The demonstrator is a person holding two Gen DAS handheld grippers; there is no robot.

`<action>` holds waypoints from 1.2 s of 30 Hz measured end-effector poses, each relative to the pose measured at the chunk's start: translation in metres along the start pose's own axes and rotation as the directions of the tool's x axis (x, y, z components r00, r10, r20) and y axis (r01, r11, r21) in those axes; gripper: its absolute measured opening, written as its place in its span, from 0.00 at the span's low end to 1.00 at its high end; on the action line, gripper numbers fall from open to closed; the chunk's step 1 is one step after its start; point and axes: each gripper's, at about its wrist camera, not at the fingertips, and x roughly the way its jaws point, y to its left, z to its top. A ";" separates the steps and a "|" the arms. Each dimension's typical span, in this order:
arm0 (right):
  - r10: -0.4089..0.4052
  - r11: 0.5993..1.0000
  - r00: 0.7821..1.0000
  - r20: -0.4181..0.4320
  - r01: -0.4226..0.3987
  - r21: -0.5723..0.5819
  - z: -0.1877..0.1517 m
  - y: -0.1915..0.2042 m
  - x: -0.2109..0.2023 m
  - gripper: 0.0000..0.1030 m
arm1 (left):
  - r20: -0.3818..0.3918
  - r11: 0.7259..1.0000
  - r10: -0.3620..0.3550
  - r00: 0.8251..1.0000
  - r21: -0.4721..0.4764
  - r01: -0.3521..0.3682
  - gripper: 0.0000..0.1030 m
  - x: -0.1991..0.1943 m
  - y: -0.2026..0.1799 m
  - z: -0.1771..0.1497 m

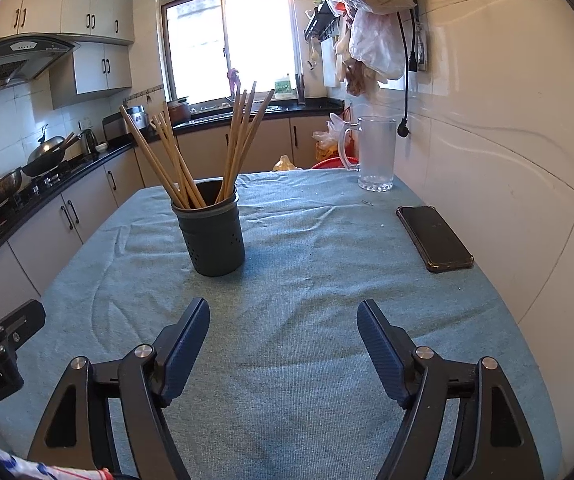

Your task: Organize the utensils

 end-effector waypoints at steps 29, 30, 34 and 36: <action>-0.028 0.999 0.999 0.034 0.029 -0.023 0.002 0.003 -0.001 0.80 | -0.014 1.000 -0.020 1.000 -0.001 0.020 1.00 0.004 -0.004 -0.002; -0.027 0.999 0.999 0.034 0.028 -0.024 0.002 0.002 -0.001 0.80 | -0.015 1.000 -0.020 1.000 -0.001 0.020 1.00 0.005 -0.003 -0.002; -0.028 0.999 0.999 0.033 0.028 -0.023 0.002 0.003 -0.001 0.80 | -0.018 1.000 -0.022 1.000 0.001 0.022 1.00 0.005 -0.004 -0.002; -0.027 0.999 0.999 0.032 0.028 -0.022 0.002 0.002 -0.001 0.80 | -0.021 1.000 -0.020 1.000 -0.001 0.020 1.00 0.005 -0.004 -0.002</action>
